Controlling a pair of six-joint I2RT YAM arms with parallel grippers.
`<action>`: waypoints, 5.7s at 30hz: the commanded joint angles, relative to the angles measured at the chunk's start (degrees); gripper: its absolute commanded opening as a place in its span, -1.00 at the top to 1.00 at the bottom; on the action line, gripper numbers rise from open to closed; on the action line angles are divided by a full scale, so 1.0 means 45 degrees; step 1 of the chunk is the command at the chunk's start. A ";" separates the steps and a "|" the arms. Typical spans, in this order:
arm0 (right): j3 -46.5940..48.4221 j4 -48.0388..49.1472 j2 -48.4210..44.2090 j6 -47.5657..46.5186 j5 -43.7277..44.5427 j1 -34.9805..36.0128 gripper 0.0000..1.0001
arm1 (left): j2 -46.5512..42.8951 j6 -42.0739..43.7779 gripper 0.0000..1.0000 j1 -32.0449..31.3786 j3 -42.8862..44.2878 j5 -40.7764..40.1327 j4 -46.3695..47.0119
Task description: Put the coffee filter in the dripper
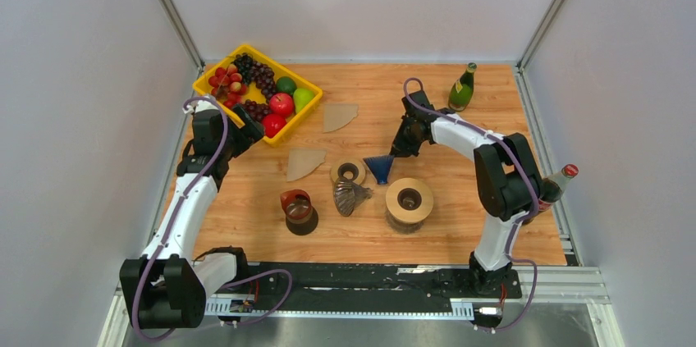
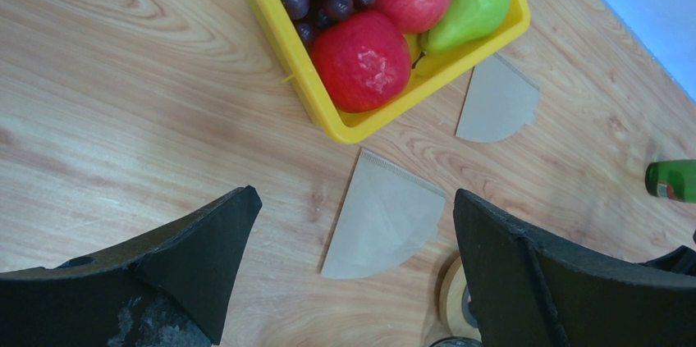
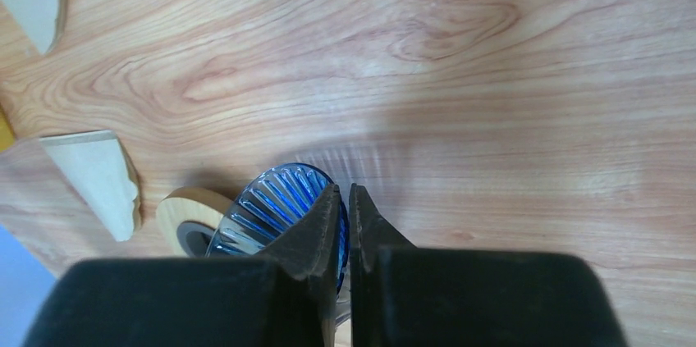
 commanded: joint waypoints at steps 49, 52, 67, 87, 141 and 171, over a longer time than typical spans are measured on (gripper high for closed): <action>-0.5876 0.3019 -1.3236 -0.4554 -0.2008 0.0353 1.00 | 0.1126 -0.0150 -1.00 -0.3063 0.0693 0.8033 0.4660; -0.6269 0.2897 -1.3626 -0.4559 -0.2018 0.0328 1.00 | 0.1860 0.0064 -1.00 -0.4503 0.1334 0.8765 0.4785; -0.7706 0.2990 -1.4211 -0.4316 -0.1813 0.0283 1.00 | 0.5400 -0.0806 -0.92 -0.7611 0.2827 0.9676 0.6026; -0.7814 0.1475 -1.5116 -0.4216 -0.0488 0.0201 0.20 | 0.6855 0.1232 -0.78 -0.9860 0.4849 0.7194 0.2723; -0.8998 -0.0185 -1.3228 -0.3821 -0.0480 0.0190 1.00 | 0.9196 0.2235 1.00 -1.3038 0.7240 -0.0200 -0.3019; -0.7600 -0.0352 -1.2029 -0.3416 -0.0753 0.0206 0.55 | 0.9240 0.1857 0.50 -1.3019 0.8283 0.0572 -0.2780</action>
